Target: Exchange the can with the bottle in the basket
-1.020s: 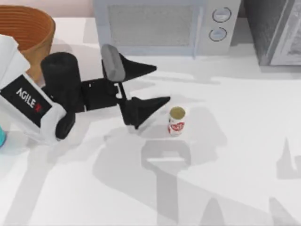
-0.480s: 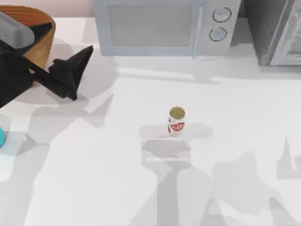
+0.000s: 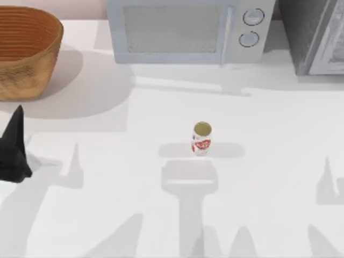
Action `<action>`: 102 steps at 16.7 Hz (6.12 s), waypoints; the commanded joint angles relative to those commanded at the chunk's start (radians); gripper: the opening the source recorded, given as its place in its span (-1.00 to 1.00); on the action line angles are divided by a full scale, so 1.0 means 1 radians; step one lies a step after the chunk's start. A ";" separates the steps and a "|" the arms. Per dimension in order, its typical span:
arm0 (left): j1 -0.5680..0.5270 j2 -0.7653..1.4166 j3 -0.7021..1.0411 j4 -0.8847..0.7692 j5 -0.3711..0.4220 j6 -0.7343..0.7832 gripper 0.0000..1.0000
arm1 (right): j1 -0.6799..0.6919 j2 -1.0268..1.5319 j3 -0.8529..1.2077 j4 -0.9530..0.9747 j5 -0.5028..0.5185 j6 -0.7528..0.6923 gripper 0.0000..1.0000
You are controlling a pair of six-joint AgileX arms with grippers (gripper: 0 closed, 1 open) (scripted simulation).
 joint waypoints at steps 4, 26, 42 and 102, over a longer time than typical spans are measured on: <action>0.025 -0.259 -0.122 -0.138 -0.125 -0.008 1.00 | 0.000 0.000 0.000 0.000 0.000 0.000 1.00; 0.204 0.437 -0.152 0.439 0.002 0.052 1.00 | 0.000 0.000 0.000 0.000 0.000 0.000 1.00; 0.404 1.414 -0.123 1.199 0.216 0.128 1.00 | 0.000 0.000 0.000 0.000 0.000 0.000 1.00; 0.470 1.325 0.839 0.201 0.016 0.067 -1.00 | 0.000 0.000 0.000 0.000 0.000 0.000 1.00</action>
